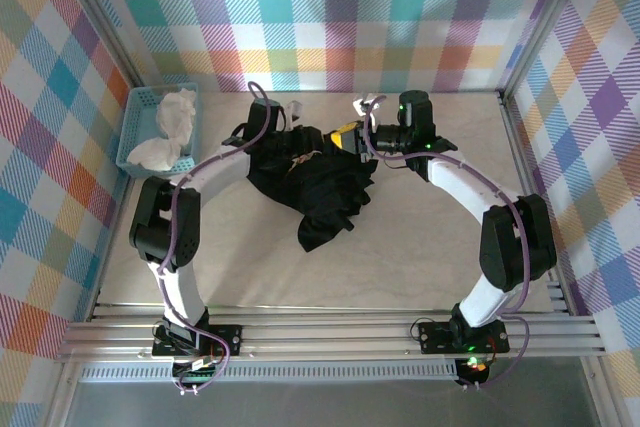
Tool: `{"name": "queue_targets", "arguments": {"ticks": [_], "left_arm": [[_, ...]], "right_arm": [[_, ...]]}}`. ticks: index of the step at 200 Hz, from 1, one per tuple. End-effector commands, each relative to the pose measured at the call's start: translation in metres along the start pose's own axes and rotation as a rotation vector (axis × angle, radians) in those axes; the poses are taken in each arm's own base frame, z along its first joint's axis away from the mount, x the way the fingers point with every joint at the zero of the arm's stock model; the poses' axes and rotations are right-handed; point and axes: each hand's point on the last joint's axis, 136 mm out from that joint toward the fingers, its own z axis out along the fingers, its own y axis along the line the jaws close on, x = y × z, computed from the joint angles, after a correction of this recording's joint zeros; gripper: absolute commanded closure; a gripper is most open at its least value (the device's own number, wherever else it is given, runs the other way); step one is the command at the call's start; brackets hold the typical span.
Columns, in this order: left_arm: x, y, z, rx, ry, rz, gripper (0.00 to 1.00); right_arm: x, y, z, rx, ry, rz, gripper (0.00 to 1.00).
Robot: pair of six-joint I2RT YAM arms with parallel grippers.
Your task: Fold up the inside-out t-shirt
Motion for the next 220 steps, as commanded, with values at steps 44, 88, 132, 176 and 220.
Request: {"name": "queue_targets", "arguments": {"ticks": [44, 88, 132, 176, 220], "left_arm": [[-0.031, 0.100, -0.052, -0.320, -0.210, -0.153, 1.00], [-0.010, 0.149, -0.111, -0.511, -0.396, -0.232, 1.00], [0.027, 0.150, -0.108, -0.480, -0.340, -0.168, 0.78], [0.037, 0.102, -0.111, -0.421, -0.326, 0.079, 0.44], [0.052, 0.041, -0.061, -0.322, -0.124, 0.395, 0.30]], "right_arm": [[-0.147, 0.028, -0.088, 0.117, -0.394, -0.075, 1.00], [-0.142, 0.030, -0.100, 0.130, -0.425, -0.067, 1.00], [-0.072, -0.003, -0.066, 0.078, -0.243, 0.044, 1.00], [-0.039, 0.000, -0.053, -0.025, -0.129, 0.058, 1.00], [-0.029, 0.006, -0.054, -0.040, -0.098, 0.053, 1.00]]}}
